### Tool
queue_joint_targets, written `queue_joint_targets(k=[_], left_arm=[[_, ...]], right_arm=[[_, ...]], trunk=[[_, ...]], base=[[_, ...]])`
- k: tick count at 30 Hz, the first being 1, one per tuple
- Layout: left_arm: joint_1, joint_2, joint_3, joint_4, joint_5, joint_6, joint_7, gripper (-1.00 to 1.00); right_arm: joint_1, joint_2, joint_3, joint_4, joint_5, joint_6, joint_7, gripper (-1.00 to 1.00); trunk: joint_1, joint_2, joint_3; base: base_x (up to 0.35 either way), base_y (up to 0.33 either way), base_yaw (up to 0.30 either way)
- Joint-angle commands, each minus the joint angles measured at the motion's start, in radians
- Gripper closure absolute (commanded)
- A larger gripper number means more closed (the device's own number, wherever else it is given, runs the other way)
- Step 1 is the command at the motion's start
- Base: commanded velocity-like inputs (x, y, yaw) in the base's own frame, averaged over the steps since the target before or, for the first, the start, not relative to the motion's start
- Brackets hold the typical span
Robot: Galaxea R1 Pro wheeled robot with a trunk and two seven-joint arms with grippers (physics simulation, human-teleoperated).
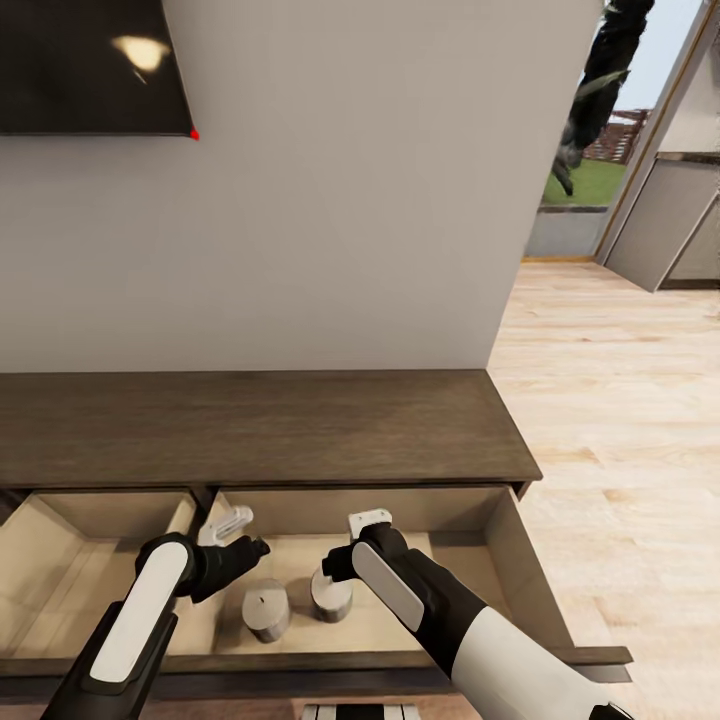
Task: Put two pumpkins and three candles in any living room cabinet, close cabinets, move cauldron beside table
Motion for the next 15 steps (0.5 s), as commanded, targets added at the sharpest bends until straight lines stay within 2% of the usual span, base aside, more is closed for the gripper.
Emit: queue_joint_targets(k=[1,7,15], left_arm=[[-0.002,0.001,-0.001,0.000,0.011,0.001,0.011,-1.00],[-0.004,0.001,-0.001,0.002,0.015,0.002,0.013,-1.00],[-0.004,0.001,-0.001,0.004,0.017,0.002,0.007,-1.00]], right_arm=[[-0.001,0.000,0.002,-0.001,-0.010,0.001,-0.010,-1.00],[-0.001,0.000,0.002,-0.001,-0.010,0.001,-0.010,-1.00],[-0.001,0.000,0.002,-0.002,-0.011,0.000,-0.009,-1.00]], trunk=[[-0.001,0.000,0.003],[-0.003,0.001,0.026],[-0.007,0.003,0.057]], base=[[0.000,0.000,0.000],[-0.151,0.000,0.000],[-0.053,0.000,0.000]])
